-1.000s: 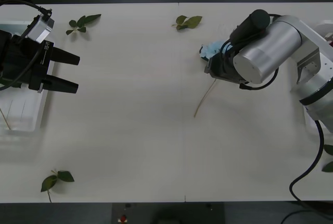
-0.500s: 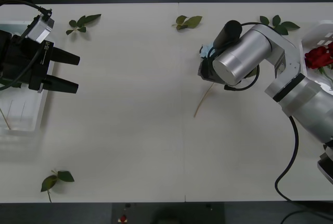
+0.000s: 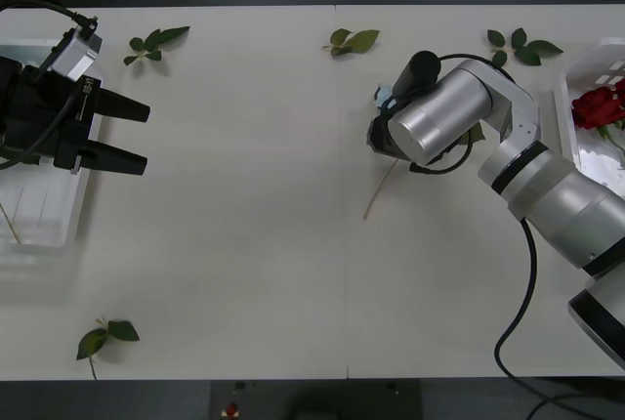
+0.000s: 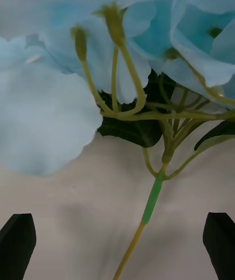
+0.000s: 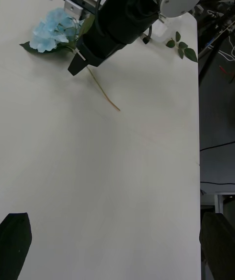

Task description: Put the red flowers into the right box and the blue flowers into the left box

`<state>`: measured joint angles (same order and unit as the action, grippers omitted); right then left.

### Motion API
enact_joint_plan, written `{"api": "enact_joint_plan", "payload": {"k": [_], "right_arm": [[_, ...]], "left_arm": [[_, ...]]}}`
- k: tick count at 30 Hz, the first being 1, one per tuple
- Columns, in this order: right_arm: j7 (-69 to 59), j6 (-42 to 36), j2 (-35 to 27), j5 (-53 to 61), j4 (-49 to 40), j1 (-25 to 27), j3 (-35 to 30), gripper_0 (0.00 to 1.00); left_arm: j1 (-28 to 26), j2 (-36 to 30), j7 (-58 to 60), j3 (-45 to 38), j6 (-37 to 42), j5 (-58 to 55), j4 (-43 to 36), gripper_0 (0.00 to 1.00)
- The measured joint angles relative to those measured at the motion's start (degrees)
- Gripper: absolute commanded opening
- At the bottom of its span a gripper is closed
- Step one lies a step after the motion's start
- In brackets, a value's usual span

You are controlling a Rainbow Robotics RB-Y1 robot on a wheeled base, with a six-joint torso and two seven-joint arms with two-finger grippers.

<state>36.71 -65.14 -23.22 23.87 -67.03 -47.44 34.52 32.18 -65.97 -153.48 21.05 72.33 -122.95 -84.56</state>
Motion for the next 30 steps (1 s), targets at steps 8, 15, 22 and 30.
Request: {"api": "enact_joint_plan", "payload": {"k": [8, 15, 22, 30], "right_arm": [[0.1, 1.1, 0.2, 0.0, 3.9, -2.0, 0.0, 1.00], [3.7, 2.2, 0.2, 0.0, 4.8, -2.1, 0.0, 0.99], [3.8, 3.3, 0.2, 0.0, 6.0, -2.1, 0.0, 0.99], [4.0, 4.6, 1.2, 0.0, 8.7, -2.1, 0.0, 0.80]], "left_arm": [[0.0, 0.0, 0.0, 0.0, 0.0, 0.0, 0.0, 1.00], [0.0, 0.0, 0.0, 0.0, 0.0, 0.0, 0.0, 1.00], [0.0, 0.0, 0.0, 0.0, 0.0, 0.0, 0.0, 1.00], [0.0, 0.0, 0.0, 0.0, 0.0, 0.0, 0.0, 1.00]]}}
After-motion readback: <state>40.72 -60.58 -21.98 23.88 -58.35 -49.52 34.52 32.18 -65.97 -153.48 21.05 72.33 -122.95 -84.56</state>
